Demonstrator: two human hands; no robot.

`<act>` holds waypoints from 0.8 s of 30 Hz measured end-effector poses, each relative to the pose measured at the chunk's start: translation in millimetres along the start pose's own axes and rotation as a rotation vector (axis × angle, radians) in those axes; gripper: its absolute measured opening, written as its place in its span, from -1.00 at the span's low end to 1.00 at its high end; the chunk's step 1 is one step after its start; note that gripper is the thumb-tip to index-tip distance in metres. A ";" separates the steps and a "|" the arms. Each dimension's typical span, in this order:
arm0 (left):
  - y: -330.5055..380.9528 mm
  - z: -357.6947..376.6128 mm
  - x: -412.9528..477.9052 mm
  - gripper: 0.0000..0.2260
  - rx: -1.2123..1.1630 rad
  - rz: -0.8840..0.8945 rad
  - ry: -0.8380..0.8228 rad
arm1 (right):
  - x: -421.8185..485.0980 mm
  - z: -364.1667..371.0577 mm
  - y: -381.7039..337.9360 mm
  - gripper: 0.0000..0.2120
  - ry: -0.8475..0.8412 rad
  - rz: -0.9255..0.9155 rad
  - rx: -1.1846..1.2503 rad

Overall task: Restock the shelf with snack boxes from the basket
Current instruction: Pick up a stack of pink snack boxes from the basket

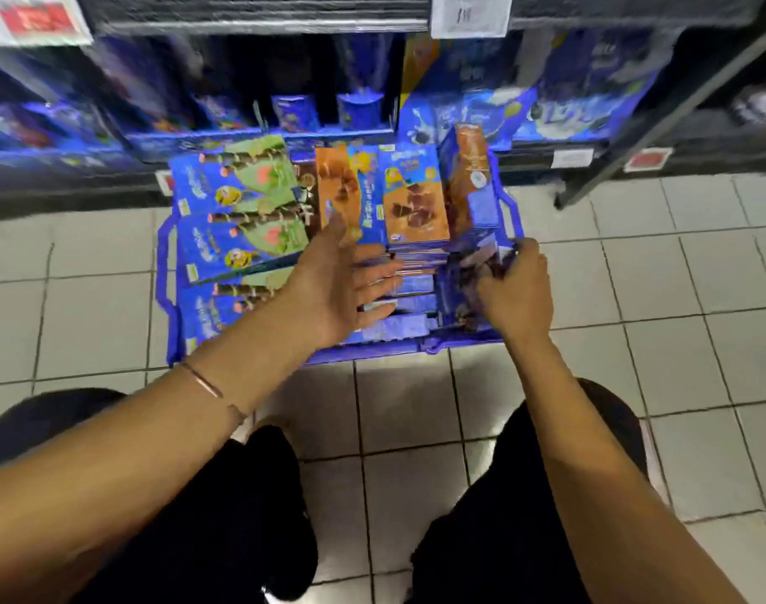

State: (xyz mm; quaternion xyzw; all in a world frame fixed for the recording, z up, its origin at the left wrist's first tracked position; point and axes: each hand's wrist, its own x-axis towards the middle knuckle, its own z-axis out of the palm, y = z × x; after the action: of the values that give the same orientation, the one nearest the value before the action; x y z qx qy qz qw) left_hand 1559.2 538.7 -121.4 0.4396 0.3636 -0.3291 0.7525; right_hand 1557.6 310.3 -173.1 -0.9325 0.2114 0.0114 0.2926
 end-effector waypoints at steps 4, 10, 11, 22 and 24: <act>-20.2 -6.8 3.3 -0.37 -0.034 0.024 -0.032 | -5.5 -5.4 -2.1 -0.76 0.001 -0.103 0.178; -34.5 7.2 -34.8 -0.45 -0.130 -0.009 0.048 | -27.6 -57.9 -47.0 -0.66 -0.006 -0.098 0.536; -35.1 11.0 -39.4 -0.42 -0.145 0.010 0.041 | -29.9 -63.5 -53.8 -0.64 -0.029 -0.074 0.636; -27.9 12.8 -74.2 -0.67 -0.173 0.600 -0.108 | -86.1 -31.7 -92.2 -0.85 -0.570 -0.014 1.286; -25.0 1.8 -73.9 -0.76 -0.236 0.628 -0.081 | -89.7 -19.8 -90.8 -0.85 -0.583 -0.146 1.234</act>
State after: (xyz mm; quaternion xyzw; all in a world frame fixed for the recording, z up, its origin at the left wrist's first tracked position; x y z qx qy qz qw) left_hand 1500.8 540.1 -69.5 0.4266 0.2157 -0.0541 0.8767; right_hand 1510.4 401.3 -94.6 -0.5658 0.0283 0.1195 0.8153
